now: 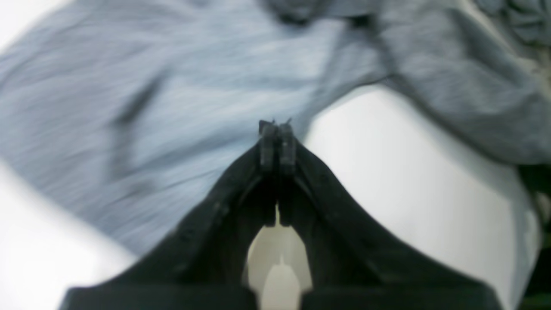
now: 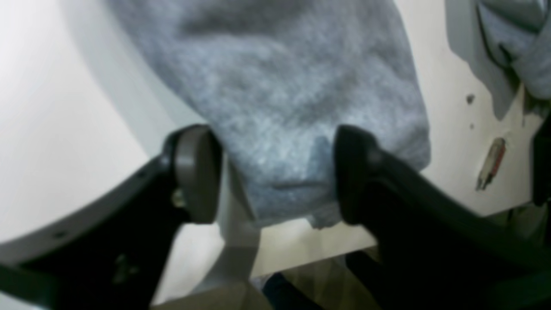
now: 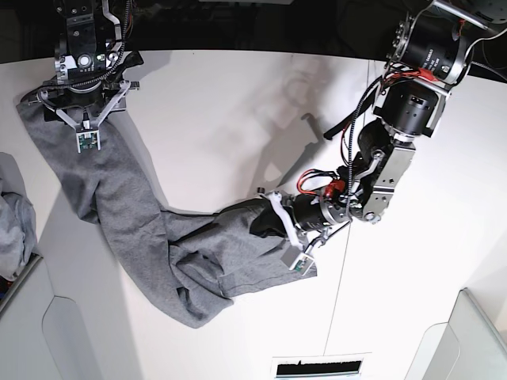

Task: Layout the t-shirt on the table in an organized manner, then fold the t-shirt properly
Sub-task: 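Lower the shirt onto the table with both grippers, laying it out, then release the shirt with the left gripper and regrasp it with the right gripper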

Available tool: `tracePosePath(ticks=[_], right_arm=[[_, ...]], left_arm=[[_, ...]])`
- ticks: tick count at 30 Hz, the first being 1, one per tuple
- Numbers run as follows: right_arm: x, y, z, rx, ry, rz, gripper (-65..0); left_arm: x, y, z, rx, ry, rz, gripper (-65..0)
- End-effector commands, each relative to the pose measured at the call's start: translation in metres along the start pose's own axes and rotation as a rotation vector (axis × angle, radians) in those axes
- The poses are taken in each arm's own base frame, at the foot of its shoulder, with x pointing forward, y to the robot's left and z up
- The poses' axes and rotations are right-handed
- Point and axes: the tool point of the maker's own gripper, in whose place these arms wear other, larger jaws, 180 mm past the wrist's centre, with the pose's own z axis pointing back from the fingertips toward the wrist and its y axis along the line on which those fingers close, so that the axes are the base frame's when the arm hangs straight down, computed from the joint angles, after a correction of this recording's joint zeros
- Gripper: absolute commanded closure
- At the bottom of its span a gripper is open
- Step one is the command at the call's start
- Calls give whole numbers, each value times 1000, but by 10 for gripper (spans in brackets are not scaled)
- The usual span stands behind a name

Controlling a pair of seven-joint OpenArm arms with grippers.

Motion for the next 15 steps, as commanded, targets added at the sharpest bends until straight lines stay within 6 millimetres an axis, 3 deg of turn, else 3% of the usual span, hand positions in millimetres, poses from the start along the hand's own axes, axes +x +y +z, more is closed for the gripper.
tracePosePath(ticks=[1, 6, 11, 15], right_arm=[[9, -8, 0, -28, -31, -12, -316], [3, 0, -8, 6, -3, 32, 0], [5, 14, -8, 61, -4, 42, 0], [11, 55, 4, 193, -18, 30, 0]], left_arm=[[22, 5, 3, 2, -41, -18, 0], [3, 21, 15, 20, 51, -16, 0], [11, 38, 46, -25, 20, -24, 0], [17, 59, 75, 3, 50, -61, 0]])
